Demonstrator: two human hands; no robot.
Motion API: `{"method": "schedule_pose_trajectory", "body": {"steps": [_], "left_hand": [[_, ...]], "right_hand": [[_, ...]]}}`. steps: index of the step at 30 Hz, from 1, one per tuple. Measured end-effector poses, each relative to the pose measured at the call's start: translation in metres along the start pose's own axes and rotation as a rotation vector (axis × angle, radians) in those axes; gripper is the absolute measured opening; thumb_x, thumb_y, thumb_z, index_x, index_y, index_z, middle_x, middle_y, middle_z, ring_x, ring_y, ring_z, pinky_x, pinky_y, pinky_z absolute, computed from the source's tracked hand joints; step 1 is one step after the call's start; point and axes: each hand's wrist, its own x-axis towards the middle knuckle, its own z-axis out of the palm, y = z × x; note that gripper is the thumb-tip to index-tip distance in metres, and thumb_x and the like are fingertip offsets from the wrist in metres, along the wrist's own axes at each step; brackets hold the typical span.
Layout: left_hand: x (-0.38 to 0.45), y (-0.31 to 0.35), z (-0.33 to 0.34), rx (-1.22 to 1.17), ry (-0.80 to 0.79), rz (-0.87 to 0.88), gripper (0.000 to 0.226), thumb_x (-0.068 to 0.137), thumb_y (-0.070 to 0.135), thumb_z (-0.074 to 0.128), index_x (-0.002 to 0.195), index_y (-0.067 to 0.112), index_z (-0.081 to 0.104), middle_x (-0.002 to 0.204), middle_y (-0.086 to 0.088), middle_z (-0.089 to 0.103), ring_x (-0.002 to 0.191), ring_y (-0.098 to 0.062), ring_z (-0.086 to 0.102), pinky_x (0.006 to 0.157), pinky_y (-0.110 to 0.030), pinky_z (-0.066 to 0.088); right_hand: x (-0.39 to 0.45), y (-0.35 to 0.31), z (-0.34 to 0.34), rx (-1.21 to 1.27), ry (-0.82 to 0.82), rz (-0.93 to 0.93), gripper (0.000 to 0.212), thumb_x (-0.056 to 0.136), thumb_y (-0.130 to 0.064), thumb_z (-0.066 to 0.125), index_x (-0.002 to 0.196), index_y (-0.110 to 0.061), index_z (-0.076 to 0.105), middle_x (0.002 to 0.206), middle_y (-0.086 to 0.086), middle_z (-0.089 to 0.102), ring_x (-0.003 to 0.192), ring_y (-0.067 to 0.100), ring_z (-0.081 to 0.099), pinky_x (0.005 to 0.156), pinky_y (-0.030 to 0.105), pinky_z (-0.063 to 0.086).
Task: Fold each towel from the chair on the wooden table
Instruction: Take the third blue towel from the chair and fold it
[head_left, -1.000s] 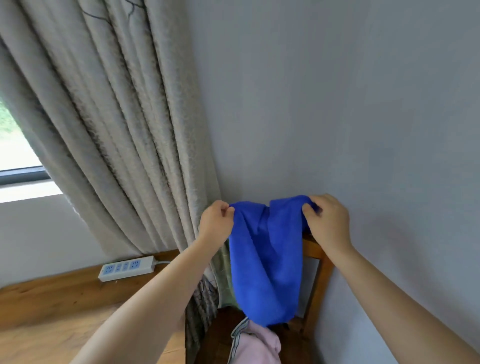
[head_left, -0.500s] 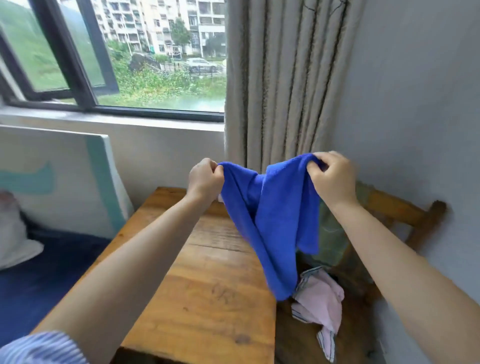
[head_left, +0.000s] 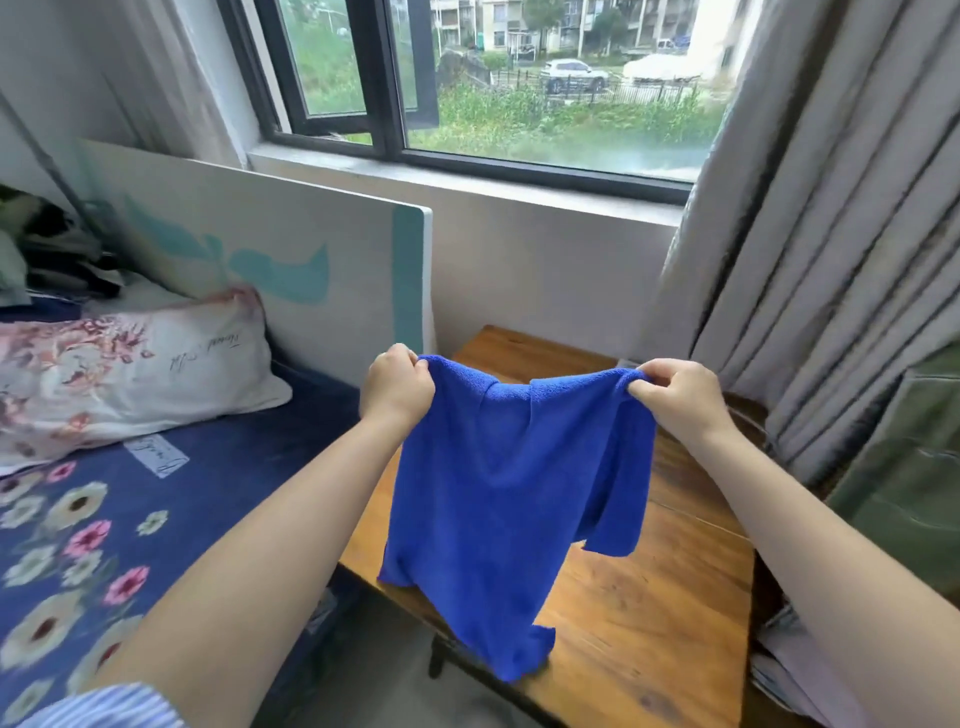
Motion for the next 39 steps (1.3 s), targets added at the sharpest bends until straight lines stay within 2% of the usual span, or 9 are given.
{"method": "schedule_pose_trajectory", "body": {"steps": [9, 13, 16, 19, 23, 28, 35, 38, 39], "left_hand": [[0.099, -0.057, 0.068, 0.202, -0.229, -0.022, 0.012, 0.094, 0.006, 0.035, 0.089, 0.004, 0.045, 0.107, -0.021, 0.052, 0.081, -0.024, 0.041, 0.067, -0.032, 0.033], [0.133, -0.071, 0.105, 0.21, -0.288, -0.026, 0.018, 0.093, 0.004, 0.034, 0.076, 0.007, 0.036, 0.095, -0.015, 0.046, 0.08, -0.026, 0.04, 0.066, -0.032, 0.032], [0.155, -0.079, 0.139, 0.142, -0.359, -0.05, 0.011, 0.093, 0.007, 0.036, 0.085, 0.006, 0.044, 0.095, -0.012, 0.047, 0.084, -0.026, 0.043, 0.071, -0.03, 0.034], [0.151, -0.097, 0.169, 0.163, -0.59, -0.023, 0.023, 0.093, 0.006, 0.036, 0.103, -0.002, 0.055, 0.111, -0.017, 0.059, 0.103, -0.031, 0.053, 0.083, -0.032, 0.039], [0.142, -0.14, 0.203, 0.278, -0.71, -0.079, 0.028, 0.092, 0.003, 0.035, 0.112, -0.002, 0.055, 0.118, -0.02, 0.059, 0.109, -0.032, 0.054, 0.083, -0.031, 0.041], [0.134, -0.182, 0.222, 0.412, -0.718, -0.223, 0.031, 0.093, 0.014, 0.043, 0.12, -0.001, 0.049, 0.124, -0.018, 0.053, 0.115, -0.035, 0.05, 0.089, -0.037, 0.042], [0.146, -0.192, 0.239, 0.058, -0.736, -0.219, 0.029, 0.088, 0.02, 0.057, 0.111, 0.003, 0.054, 0.104, -0.021, 0.059, 0.102, -0.035, 0.055, 0.081, -0.034, 0.042], [0.153, -0.187, 0.242, 0.1, -0.747, -0.123, 0.01, 0.088, 0.014, 0.054, 0.086, 0.005, 0.057, 0.094, -0.019, 0.061, 0.098, -0.035, 0.055, 0.081, -0.035, 0.04], [0.154, -0.185, 0.24, 0.135, -0.735, -0.094, 0.018, 0.089, 0.012, 0.052, 0.071, 0.009, 0.05, 0.088, -0.019, 0.061, 0.095, -0.036, 0.054, 0.079, -0.036, 0.039]], "right_hand": [[0.087, 0.053, 0.079, -0.191, -0.405, 0.205, 0.015, 0.076, -0.003, 0.052, 0.074, -0.009, 0.066, 0.079, 0.004, 0.057, 0.076, 0.018, 0.05, 0.061, 0.027, 0.039], [0.124, 0.071, 0.109, -0.357, -0.344, 0.135, 0.025, 0.081, -0.006, 0.05, 0.097, -0.012, 0.069, 0.089, 0.0, 0.051, 0.098, 0.025, 0.051, 0.088, 0.036, 0.039], [0.138, 0.091, 0.142, -0.345, -0.227, 0.194, 0.035, 0.086, -0.009, 0.048, 0.12, -0.016, 0.057, 0.118, 0.008, 0.053, 0.116, 0.027, 0.046, 0.096, 0.04, 0.036], [0.12, 0.121, 0.175, -0.39, -0.272, 0.34, 0.049, 0.089, -0.015, 0.049, 0.137, -0.012, 0.036, 0.139, 0.013, 0.039, 0.128, 0.032, 0.036, 0.101, 0.046, 0.034], [0.078, 0.157, 0.217, -0.489, -0.371, 0.58, 0.031, 0.09, -0.023, 0.047, 0.116, -0.008, 0.055, 0.124, 0.014, 0.054, 0.118, 0.032, 0.047, 0.091, 0.04, 0.041], [0.042, 0.159, 0.255, -0.45, -0.288, 0.716, 0.028, 0.086, -0.035, 0.055, 0.093, -0.008, 0.058, 0.102, 0.011, 0.063, 0.104, 0.031, 0.054, 0.083, 0.039, 0.039], [0.038, 0.15, 0.274, -0.302, -0.011, 0.857, 0.018, 0.086, -0.02, 0.057, 0.096, -0.006, 0.062, 0.096, 0.012, 0.068, 0.098, 0.03, 0.059, 0.088, 0.033, 0.03], [0.037, 0.144, 0.266, -0.269, 0.053, 0.795, 0.009, 0.083, -0.013, 0.058, 0.085, -0.005, 0.063, 0.085, 0.012, 0.067, 0.089, 0.03, 0.058, 0.081, 0.031, 0.028], [0.033, 0.141, 0.263, -0.294, 0.063, 0.762, 0.006, 0.082, -0.01, 0.058, 0.08, -0.005, 0.061, 0.081, 0.013, 0.065, 0.086, 0.031, 0.057, 0.076, 0.031, 0.027]]}}
